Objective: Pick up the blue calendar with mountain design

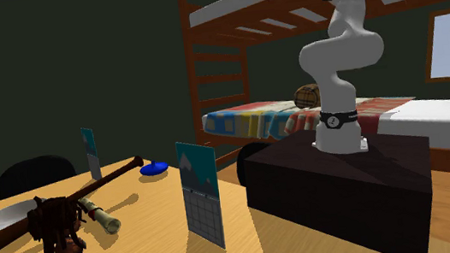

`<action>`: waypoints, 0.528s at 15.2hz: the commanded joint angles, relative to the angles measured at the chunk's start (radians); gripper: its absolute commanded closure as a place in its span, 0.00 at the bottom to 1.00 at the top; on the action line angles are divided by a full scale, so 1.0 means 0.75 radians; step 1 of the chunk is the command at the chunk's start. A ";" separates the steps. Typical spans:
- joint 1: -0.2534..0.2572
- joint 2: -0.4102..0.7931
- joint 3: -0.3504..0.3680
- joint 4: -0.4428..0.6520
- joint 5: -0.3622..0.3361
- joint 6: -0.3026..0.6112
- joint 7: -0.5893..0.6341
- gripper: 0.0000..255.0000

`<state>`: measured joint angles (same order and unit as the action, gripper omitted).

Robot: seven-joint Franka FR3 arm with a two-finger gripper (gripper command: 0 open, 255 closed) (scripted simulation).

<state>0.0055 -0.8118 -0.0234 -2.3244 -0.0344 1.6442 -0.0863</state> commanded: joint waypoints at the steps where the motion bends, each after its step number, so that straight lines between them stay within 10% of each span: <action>1: 0.000 0.000 0.000 0.000 0.000 0.000 0.000 0.00; 8: 0.066 0.119 -0.171 -0.163 -0.144 0.216 -0.421 0.00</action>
<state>0.0487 -0.7335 -0.1318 -2.4256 -0.1245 1.7794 -0.3510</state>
